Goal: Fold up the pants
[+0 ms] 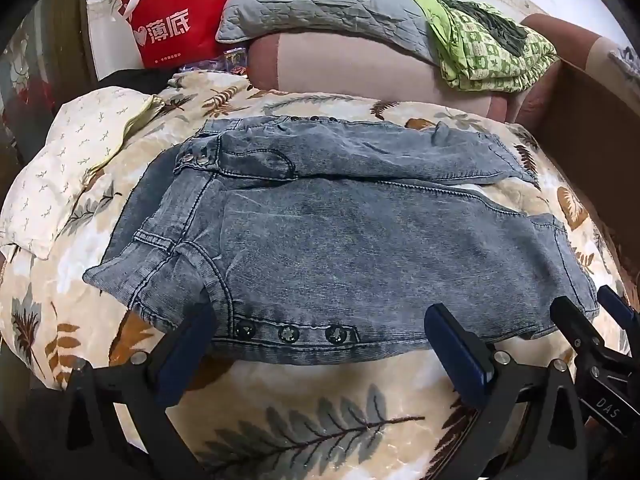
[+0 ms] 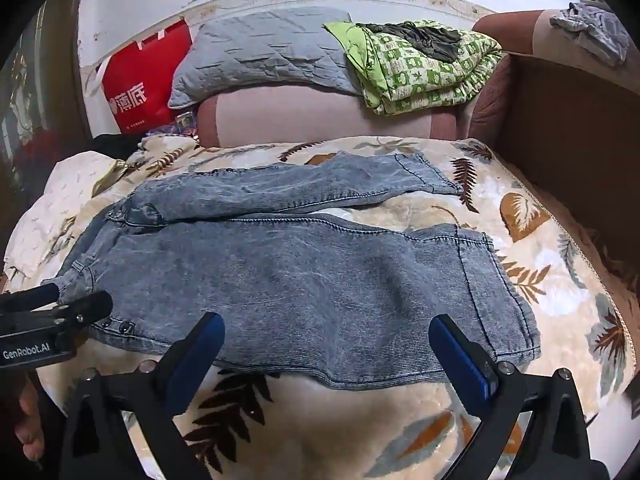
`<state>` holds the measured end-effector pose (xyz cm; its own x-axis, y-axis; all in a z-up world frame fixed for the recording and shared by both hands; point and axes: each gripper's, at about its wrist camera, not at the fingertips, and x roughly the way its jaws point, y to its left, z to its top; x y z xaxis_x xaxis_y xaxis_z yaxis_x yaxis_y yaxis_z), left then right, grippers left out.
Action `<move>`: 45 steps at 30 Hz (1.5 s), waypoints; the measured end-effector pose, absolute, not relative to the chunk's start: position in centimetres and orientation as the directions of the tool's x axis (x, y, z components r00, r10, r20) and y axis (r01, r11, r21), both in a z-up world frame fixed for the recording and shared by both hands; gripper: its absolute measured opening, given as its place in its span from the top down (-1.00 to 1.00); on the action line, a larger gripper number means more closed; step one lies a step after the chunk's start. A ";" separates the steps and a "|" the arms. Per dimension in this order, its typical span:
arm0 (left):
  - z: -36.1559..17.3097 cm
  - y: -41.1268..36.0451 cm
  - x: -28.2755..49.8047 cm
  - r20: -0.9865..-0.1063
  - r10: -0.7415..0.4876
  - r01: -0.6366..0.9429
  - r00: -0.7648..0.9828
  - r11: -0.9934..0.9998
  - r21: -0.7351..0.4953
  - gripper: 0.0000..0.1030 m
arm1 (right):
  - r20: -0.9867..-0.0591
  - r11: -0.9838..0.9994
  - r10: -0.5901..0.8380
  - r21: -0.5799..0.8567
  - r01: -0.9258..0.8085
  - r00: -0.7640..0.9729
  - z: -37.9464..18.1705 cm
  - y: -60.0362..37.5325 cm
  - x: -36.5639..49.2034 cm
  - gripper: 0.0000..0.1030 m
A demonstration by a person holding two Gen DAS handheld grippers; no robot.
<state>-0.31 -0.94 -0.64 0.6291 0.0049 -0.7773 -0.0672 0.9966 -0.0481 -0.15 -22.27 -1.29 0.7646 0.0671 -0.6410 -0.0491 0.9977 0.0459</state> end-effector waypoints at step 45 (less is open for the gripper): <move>-0.8 -1.1 -0.4 -0.787 0.004 -0.067 0.617 0.997 -0.048 -1.00 | -0.650 0.997 0.071 0.054 -0.047 0.756 -1.5 -22.4 0.1 -1.00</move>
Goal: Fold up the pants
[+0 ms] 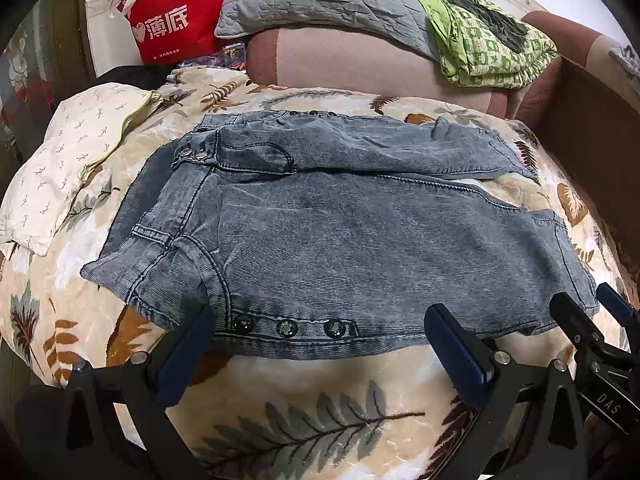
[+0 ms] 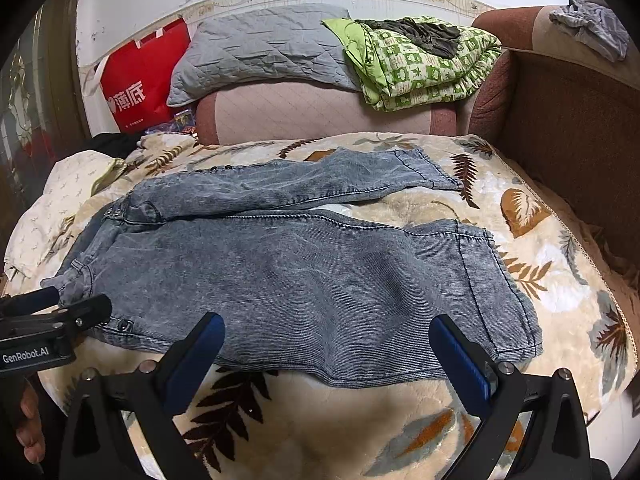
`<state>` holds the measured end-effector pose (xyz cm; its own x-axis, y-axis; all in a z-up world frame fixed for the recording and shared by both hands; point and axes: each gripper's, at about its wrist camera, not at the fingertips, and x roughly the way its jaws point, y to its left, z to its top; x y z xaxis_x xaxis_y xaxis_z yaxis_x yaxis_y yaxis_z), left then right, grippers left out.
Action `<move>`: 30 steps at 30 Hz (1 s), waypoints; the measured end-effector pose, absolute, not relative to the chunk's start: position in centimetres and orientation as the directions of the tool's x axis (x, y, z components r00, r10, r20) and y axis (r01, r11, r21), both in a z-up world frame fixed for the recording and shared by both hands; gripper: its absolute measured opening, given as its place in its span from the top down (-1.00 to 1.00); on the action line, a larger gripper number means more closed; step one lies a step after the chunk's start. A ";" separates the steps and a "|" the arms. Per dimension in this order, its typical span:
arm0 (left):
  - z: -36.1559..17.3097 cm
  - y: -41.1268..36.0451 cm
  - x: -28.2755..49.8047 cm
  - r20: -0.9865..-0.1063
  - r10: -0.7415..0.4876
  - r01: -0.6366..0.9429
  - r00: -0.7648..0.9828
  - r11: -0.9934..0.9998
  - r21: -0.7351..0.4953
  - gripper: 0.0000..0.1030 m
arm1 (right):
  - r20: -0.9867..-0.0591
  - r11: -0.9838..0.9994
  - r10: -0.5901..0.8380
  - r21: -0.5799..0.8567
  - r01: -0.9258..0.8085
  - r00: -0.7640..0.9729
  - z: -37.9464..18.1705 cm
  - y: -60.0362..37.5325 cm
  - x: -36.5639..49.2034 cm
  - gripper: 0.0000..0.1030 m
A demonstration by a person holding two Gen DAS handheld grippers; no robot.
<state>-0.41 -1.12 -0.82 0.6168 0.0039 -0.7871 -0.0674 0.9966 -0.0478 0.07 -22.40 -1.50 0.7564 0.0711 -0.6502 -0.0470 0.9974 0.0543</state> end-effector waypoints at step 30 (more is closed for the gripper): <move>-1.0 -1.2 -0.4 -0.793 -0.004 -0.065 0.610 0.996 -0.055 -1.00 | -0.651 0.997 0.071 0.056 -0.045 0.756 -1.5 -22.5 0.0 -1.00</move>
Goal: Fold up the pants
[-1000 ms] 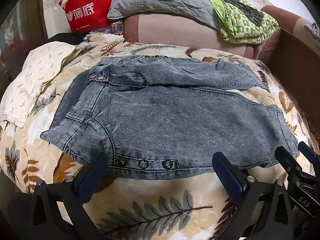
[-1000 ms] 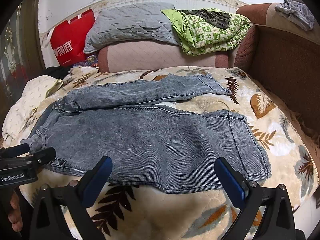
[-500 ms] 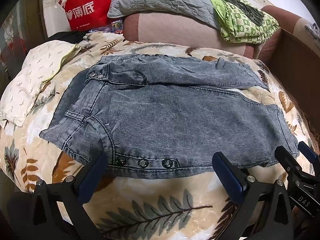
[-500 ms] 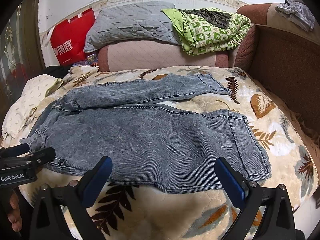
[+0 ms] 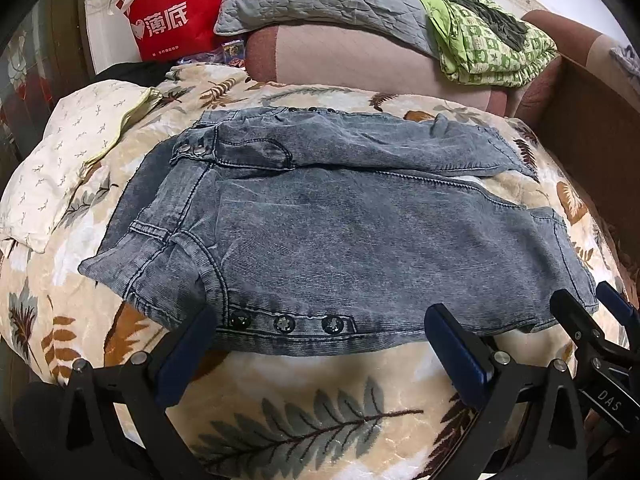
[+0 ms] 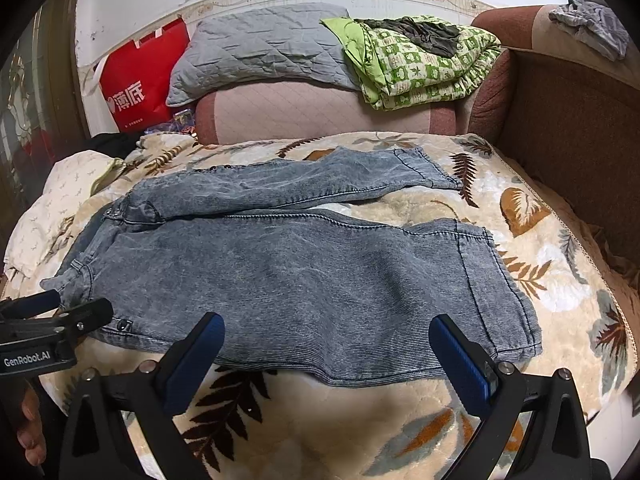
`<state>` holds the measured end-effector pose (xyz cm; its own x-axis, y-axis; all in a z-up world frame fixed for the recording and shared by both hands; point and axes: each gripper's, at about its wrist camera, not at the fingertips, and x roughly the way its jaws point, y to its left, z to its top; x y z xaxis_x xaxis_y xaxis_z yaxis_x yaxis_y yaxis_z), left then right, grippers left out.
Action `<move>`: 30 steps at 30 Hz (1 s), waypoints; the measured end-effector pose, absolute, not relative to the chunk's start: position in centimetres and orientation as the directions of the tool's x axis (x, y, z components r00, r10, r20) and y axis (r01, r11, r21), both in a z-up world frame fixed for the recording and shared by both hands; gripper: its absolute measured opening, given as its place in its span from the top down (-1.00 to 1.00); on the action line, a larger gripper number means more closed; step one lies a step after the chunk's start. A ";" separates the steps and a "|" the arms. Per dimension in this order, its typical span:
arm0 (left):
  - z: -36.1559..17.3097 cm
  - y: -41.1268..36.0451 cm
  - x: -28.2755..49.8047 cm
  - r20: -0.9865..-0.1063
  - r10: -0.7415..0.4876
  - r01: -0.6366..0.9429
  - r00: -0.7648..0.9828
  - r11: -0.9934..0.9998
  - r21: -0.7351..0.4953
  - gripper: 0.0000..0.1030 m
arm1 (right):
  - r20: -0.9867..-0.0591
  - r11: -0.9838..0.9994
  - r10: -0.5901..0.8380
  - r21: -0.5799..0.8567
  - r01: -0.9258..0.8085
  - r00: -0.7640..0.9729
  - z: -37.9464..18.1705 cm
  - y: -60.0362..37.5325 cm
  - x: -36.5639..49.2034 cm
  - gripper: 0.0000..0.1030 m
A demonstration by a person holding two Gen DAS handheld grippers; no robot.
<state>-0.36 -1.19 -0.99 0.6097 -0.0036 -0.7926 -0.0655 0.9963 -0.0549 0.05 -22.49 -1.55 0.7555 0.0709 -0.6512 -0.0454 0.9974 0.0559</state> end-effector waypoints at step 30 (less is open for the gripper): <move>-6.0 16.0 1.6 -0.860 -0.043 -0.473 0.509 0.821 -0.321 -1.00 | -0.700 0.531 0.373 0.699 0.479 0.609 -8.5 -44.1 1.9 -0.49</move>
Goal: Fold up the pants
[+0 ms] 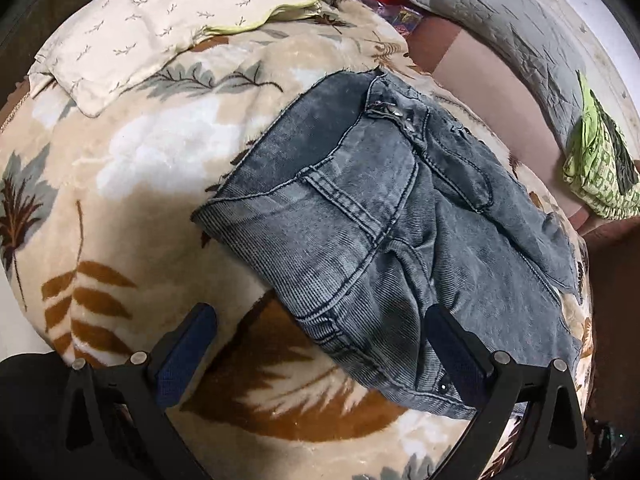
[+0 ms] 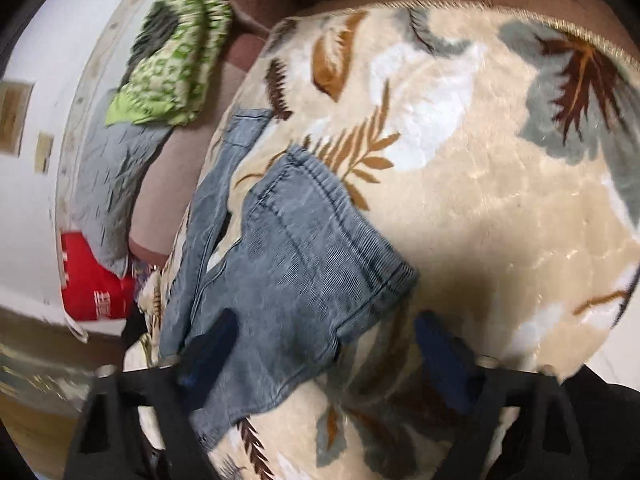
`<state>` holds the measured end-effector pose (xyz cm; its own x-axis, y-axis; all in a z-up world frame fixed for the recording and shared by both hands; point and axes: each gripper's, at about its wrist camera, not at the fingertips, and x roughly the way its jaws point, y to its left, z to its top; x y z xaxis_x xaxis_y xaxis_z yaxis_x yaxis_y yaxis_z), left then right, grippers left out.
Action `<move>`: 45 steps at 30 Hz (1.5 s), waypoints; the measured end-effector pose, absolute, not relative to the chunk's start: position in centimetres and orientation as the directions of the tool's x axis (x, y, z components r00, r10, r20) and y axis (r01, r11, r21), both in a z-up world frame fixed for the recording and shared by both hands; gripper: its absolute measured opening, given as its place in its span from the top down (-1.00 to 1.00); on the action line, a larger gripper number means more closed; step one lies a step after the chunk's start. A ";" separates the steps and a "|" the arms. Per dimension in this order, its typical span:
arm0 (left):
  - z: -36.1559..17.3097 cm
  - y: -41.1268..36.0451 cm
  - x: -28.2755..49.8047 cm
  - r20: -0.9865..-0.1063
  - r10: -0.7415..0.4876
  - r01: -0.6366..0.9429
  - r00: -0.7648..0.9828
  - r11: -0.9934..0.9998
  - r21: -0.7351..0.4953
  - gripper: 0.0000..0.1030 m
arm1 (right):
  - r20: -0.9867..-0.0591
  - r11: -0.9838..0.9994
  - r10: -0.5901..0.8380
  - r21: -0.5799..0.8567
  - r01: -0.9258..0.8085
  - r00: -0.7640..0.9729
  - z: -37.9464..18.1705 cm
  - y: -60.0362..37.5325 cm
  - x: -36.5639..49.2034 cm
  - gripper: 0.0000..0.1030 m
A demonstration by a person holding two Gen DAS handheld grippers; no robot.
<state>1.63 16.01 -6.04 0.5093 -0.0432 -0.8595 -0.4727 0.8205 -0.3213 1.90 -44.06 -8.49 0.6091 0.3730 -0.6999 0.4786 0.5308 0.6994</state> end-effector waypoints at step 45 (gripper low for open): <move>0.0 17.4 -2.8 -0.781 0.164 -0.573 0.602 0.770 -0.280 -0.11 | -0.783 0.773 0.110 0.454 0.443 0.612 -2.0 -47.2 2.7 -0.31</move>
<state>-2.78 17.38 0.05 0.6024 0.1636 -0.7813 -0.5729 0.7702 -0.2805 2.73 -47.22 -2.05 0.6117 0.1102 -0.7834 0.4427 0.7730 0.4544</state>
